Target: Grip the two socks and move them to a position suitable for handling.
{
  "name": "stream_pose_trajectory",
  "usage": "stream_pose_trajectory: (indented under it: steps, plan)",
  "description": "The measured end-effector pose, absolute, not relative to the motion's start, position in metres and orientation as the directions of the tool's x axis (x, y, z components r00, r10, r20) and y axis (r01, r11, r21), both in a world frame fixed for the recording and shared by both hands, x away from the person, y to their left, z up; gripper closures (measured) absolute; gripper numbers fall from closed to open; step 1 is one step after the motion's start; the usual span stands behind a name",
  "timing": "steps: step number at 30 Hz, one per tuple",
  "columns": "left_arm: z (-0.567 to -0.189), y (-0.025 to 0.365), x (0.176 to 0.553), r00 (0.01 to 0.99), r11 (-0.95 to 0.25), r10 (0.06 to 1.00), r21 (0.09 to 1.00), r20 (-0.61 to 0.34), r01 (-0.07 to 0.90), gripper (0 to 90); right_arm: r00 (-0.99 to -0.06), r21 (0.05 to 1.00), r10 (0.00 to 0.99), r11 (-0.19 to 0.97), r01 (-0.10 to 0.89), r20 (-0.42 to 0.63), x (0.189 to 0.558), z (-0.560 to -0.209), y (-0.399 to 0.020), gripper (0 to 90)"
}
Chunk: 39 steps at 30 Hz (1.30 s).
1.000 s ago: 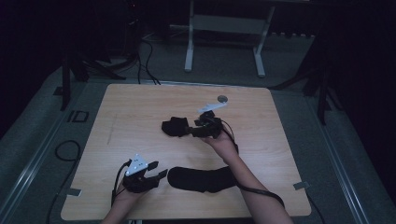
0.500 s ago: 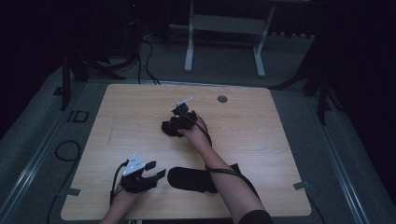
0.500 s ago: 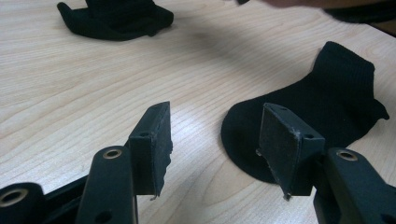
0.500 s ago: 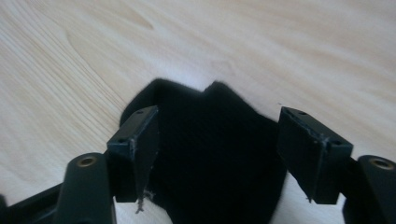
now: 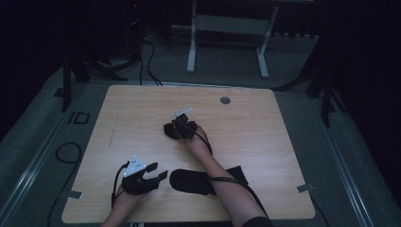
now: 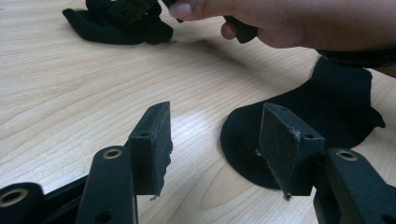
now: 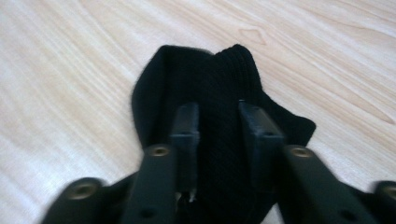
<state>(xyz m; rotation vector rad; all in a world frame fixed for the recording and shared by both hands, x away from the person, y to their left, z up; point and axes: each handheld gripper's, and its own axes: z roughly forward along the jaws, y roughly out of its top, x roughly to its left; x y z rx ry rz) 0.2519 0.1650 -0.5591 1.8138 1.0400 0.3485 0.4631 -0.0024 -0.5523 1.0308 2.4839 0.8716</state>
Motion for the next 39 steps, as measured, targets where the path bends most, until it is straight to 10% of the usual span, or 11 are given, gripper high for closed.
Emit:
stream_pose_trajectory:
  steps: [39]
  plan:
    - [-0.525,0.094,0.301,0.716,-0.149,0.627,0.855,-0.307,0.497,39.9,-0.818,0.834,0.570,0.414,0.364,0.074,0.320,-0.468,-0.157,78.0]
